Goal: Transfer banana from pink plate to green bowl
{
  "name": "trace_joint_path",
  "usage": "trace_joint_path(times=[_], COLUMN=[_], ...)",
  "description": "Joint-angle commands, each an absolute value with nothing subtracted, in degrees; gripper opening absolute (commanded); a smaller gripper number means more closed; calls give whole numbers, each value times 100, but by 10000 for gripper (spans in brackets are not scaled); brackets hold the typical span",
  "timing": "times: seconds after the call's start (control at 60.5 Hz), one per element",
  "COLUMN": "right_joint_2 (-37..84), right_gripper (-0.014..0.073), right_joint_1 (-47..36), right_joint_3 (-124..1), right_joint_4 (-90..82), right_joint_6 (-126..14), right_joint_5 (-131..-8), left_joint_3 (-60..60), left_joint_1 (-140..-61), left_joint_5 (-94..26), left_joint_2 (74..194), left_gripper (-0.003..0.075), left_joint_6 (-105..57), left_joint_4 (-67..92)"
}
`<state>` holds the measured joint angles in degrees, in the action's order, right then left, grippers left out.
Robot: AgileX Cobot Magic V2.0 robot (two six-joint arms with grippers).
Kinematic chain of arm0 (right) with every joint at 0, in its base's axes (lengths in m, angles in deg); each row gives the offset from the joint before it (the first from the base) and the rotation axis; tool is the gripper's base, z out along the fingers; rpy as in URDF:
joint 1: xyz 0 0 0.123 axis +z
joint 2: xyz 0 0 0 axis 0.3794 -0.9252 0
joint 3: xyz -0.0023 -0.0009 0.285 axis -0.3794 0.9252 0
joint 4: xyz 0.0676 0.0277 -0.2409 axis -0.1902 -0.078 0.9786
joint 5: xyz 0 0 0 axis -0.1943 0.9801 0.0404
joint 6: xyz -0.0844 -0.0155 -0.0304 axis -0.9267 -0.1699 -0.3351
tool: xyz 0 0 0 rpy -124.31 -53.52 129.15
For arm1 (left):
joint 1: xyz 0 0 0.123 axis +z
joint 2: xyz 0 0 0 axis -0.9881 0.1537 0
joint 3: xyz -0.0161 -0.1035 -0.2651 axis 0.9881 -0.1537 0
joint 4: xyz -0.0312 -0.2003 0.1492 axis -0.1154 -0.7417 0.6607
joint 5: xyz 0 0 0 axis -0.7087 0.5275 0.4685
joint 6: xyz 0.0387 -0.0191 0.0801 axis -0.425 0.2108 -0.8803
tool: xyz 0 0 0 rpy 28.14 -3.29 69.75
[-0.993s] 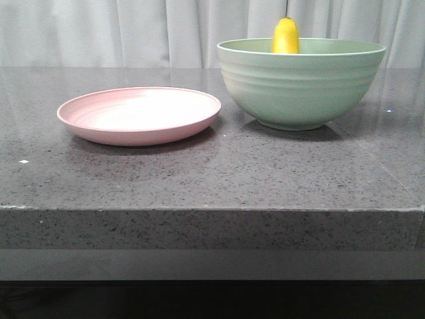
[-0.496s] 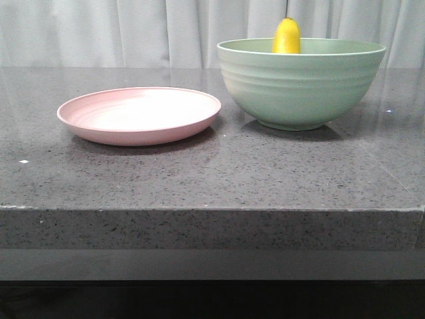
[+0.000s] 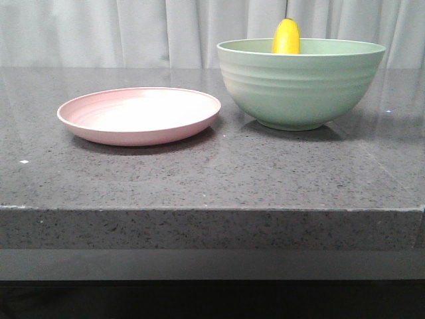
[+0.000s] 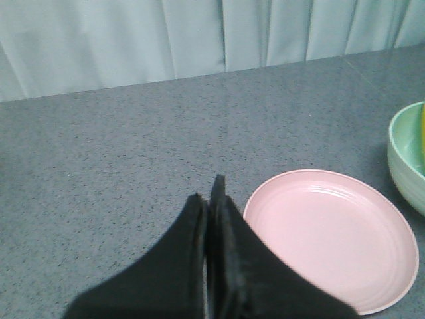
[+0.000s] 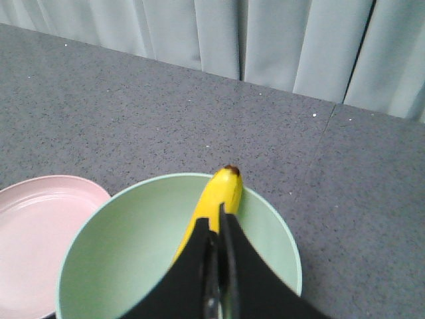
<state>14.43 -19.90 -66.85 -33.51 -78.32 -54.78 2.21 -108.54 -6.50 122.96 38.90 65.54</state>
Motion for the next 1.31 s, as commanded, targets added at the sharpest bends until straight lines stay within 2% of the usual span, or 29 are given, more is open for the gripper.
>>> trace_joint_path(times=[0.0,0.116,0.331,0.629,0.728,1.29], right_joint_2=[2311,3329,5046,7232,7507,7534], right_gripper=[-60,-60,-60,-60,-60,-60], right_joint_1=[-1962,-1810,-1681,-1681,-1681,-1681], right_joint_3=[-6184,-5354,-4000,-2552,-2422,-2422], right_joint_4=[-3460,-3460,-3513,-3513,-3513,-3513], right_joint_6=[-7930,-7934,-7934,-7934,-7934,-7934], right_joint_5=[-6196,-6499,-6207,-6178,-6178,-6165], left_joint_3=[-4,-631,-1912,-3010,-3119,-3128], left_joint_1=[-10845,-10845,-10845,-10845,-10845,-10845], left_joint_5=[-1130,-1170,-1420,-1388,-1388,-1414], left_joint_2=[11830,11192,9797,7828,7479,7510], left_gripper=[-20,-20,-20,-20,-20,-20], left_joint_6=[4265,4265,4265,4265,4255,4255], left_joint_4=[6919,6919,6795,6523,6546,6561])
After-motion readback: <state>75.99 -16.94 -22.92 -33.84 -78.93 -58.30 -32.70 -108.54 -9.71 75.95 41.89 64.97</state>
